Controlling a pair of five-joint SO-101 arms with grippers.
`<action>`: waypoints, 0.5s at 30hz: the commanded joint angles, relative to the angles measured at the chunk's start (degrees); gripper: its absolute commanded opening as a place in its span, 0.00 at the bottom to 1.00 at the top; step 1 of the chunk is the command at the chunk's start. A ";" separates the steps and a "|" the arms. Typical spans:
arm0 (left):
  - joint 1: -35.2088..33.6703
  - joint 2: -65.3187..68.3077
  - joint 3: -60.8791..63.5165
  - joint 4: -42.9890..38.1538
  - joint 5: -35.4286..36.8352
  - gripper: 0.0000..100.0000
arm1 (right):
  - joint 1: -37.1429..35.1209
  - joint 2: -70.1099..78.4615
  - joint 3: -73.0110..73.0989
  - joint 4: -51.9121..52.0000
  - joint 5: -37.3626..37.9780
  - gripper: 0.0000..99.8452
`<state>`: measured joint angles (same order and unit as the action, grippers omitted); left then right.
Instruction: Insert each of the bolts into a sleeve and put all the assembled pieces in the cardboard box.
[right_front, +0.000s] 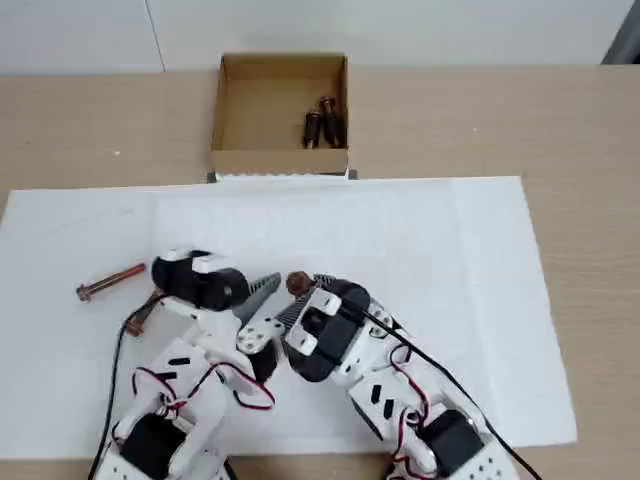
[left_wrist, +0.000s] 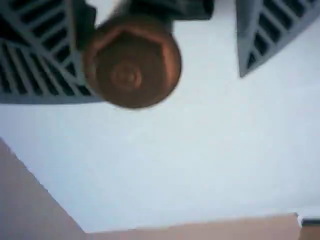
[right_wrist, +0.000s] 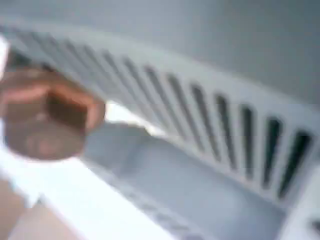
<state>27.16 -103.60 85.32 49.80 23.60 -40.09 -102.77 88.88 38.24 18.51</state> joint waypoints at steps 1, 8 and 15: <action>-0.88 -0.35 -4.44 0.18 -0.35 0.19 | 0.48 -1.10 -0.35 -1.80 0.18 0.00; -0.88 -0.35 -8.75 0.18 -0.35 0.19 | 0.57 -1.10 1.14 -4.26 0.18 0.00; -3.87 -0.35 -10.24 0.18 -0.35 0.11 | 0.84 -1.10 1.58 -4.26 0.00 0.00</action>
<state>25.32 -103.60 77.49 49.89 23.69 -40.09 -103.03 91.16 36.04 18.51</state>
